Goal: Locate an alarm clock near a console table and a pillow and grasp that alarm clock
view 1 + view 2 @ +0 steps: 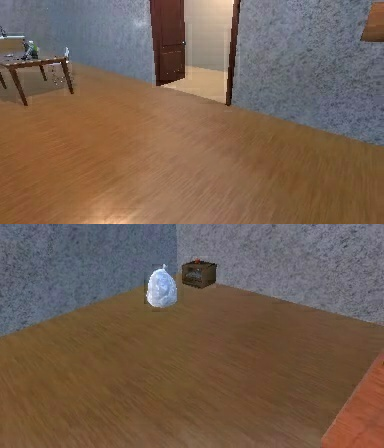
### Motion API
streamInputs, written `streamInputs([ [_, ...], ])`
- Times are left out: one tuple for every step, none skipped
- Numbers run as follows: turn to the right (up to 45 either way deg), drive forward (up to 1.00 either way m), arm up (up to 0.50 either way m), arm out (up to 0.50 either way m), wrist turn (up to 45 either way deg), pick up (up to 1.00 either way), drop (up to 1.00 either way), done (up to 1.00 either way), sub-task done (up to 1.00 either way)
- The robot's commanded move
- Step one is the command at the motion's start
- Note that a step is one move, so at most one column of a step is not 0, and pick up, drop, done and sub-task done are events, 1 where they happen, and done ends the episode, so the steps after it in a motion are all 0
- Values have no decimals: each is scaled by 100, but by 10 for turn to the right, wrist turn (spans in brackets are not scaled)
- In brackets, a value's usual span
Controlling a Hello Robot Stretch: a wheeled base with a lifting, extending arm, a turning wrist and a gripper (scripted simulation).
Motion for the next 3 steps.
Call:
streamInputs([
  [0,100,0,0,0,0,0,0,0],
  [0,100,0,0,0,0,0,0,0],
  [0,100,0,0,0,0,0,0,0],
])
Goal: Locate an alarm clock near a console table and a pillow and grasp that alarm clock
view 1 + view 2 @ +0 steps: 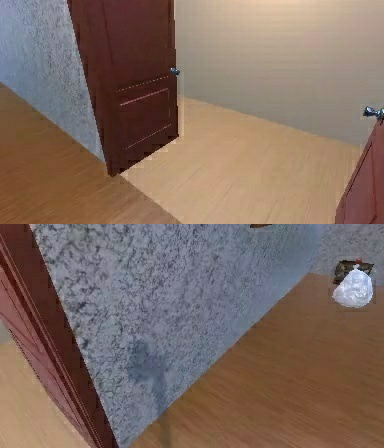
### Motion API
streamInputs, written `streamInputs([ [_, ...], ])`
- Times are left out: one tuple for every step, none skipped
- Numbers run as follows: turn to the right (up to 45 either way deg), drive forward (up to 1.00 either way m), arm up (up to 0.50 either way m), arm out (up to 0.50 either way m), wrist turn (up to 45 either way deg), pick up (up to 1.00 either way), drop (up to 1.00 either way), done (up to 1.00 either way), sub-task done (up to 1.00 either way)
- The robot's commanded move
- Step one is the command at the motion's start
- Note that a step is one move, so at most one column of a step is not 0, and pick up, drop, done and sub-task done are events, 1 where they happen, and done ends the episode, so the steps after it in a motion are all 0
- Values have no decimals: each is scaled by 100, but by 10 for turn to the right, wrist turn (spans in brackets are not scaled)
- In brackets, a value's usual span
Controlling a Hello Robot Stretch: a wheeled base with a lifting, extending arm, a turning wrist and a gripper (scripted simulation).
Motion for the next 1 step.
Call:
streamInputs([
  [240,0,0,0,0,0,0,0,0],
])
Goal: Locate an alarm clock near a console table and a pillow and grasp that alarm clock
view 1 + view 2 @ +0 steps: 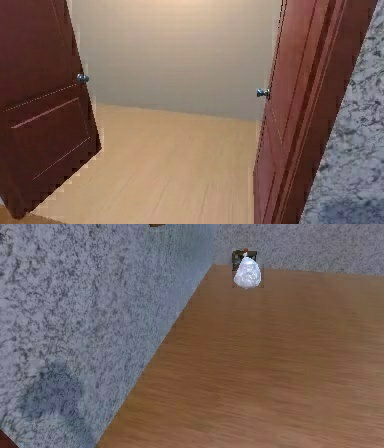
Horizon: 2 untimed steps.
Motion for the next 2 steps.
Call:
streamInputs([
  [0,10,0,0,0,0,0,0,0],
  [-60,0,0,0,0,0,0,0,0],
])
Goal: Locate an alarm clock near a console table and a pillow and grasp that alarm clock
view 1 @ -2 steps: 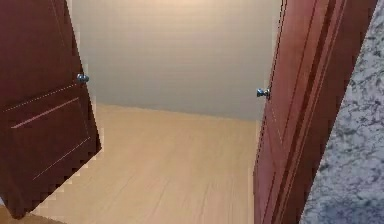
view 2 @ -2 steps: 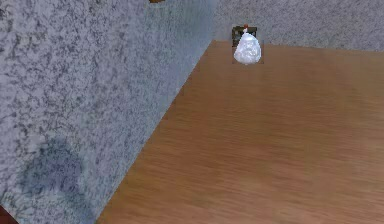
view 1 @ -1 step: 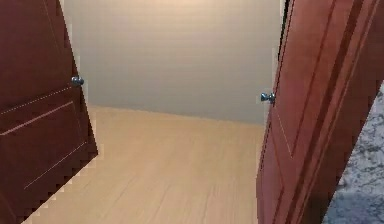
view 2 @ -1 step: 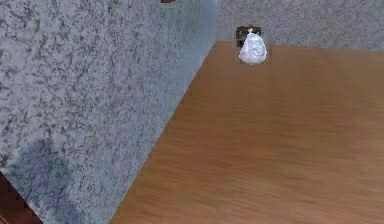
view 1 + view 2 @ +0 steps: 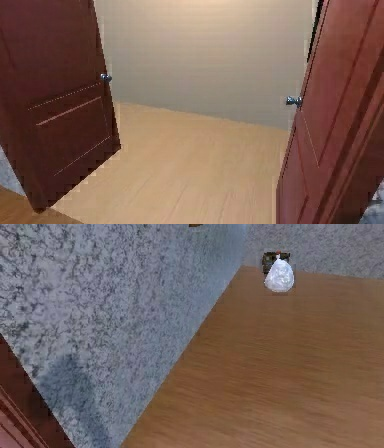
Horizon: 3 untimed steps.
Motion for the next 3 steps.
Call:
streamInputs([
  [0,100,0,0,0,0,0,0,0],
  [-30,0,0,0,0,0,0,0,0],
  [-30,0,0,0,0,0,0,0,0],
])
